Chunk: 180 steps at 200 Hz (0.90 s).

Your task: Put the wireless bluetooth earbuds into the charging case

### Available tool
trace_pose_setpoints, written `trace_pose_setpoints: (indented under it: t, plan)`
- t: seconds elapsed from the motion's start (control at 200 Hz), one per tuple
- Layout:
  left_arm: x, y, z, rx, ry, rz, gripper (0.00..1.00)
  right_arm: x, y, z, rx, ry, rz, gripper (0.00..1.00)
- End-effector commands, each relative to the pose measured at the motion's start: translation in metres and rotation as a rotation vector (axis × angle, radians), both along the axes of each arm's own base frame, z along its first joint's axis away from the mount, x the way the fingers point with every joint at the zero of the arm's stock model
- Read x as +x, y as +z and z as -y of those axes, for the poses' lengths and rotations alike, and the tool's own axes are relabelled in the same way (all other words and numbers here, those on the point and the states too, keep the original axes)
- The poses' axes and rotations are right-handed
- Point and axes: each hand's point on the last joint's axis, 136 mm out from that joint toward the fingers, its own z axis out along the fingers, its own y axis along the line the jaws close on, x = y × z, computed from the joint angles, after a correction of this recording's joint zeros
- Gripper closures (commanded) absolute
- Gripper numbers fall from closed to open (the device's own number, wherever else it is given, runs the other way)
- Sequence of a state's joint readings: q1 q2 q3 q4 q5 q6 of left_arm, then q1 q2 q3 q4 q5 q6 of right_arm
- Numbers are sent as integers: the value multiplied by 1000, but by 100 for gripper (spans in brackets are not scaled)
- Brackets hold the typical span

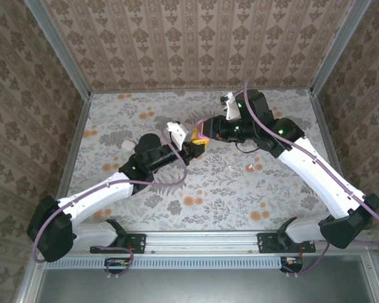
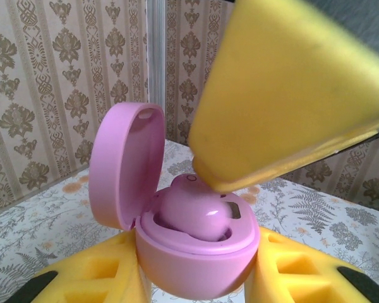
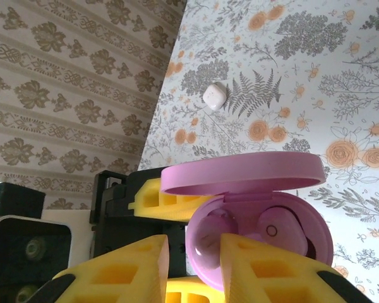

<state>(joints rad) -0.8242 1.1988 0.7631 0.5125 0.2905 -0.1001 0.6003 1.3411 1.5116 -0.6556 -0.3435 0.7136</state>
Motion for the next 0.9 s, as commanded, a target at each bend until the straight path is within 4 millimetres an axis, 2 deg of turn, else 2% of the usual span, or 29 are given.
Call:
trace_pose_setpoints:
  t: [0.0, 0.26, 0.405, 0.715, 0.895]
  plan:
    - [-1, 26, 1, -48, -3, 66, 64, -4, 17, 5, 33, -19, 40, 70]
    - [-2, 27, 2, -51, -9, 68, 64, -2, 19, 3, 58, -12, 41, 73]
    - [-2, 28, 2, -53, -11, 69, 64, -1, 12, -9, 78, 35, 2, 73]
    - [-2, 28, 2, -53, -6, 68, 64, -1, -6, -14, 59, 56, -43, 73]
    - [-1, 29, 2, -54, -9, 66, 64, -1, 5, -8, 67, 36, 6, 73]
